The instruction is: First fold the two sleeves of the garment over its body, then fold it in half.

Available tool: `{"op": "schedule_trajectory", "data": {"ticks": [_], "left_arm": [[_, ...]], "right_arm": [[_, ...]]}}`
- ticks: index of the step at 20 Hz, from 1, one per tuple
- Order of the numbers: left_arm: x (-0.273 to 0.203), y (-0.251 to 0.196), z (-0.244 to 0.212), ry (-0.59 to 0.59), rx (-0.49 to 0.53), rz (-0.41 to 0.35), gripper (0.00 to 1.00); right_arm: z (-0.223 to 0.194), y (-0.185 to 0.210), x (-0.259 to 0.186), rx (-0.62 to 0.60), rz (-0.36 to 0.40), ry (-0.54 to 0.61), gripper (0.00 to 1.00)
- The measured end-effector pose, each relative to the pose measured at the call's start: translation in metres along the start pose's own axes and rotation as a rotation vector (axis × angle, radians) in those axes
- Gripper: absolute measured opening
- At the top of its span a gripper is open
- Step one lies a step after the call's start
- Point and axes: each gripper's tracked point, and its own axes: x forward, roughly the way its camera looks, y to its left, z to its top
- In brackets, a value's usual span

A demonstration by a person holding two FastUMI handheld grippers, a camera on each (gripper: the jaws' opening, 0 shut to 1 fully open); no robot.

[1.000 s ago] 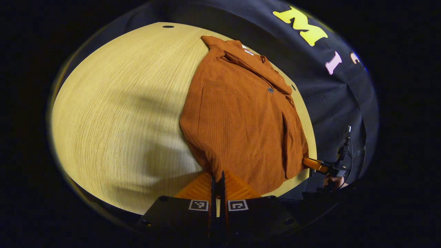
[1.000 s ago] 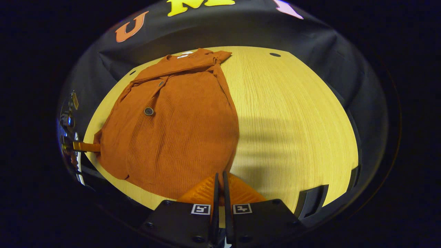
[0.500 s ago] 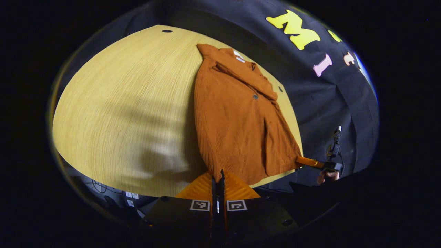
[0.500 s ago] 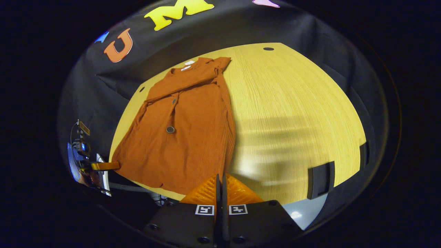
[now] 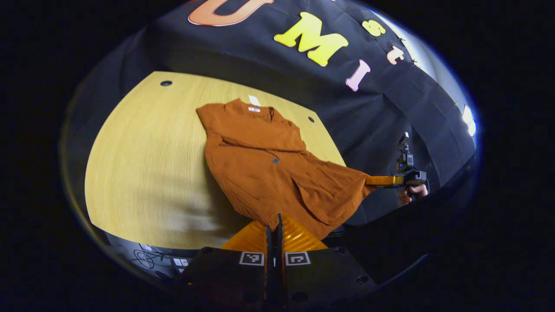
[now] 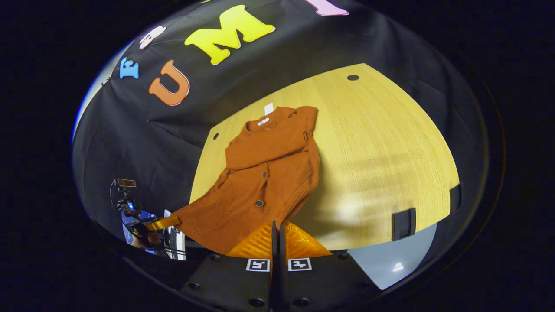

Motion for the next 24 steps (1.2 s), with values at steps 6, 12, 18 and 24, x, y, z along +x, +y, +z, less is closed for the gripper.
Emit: {"op": "schedule_trajectory", "data": {"ticks": [6, 12, 18, 24], "left_arm": [[0.002, 0.006, 0.083, -0.058, 0.185, 0.049, 0.04], [0.019, 0.01, 0.197, -0.094, 0.282, 0.067, 0.04], [0.102, 0.06, 0.297, -0.085, 0.23, 0.121, 0.04], [0.217, 0.183, 0.32, 0.014, 0.087, 0.256, 0.08]], "right_arm": [[0.092, 0.042, -0.008, -0.058, 0.102, -0.058, 0.0], [0.2, 0.072, 0.008, -0.054, 0.188, -0.137, 0.0], [0.285, 0.055, 0.094, 0.0, 0.188, -0.12, 0.0], [0.342, -0.004, 0.22, 0.09, 0.168, -0.055, 0.0]]}}
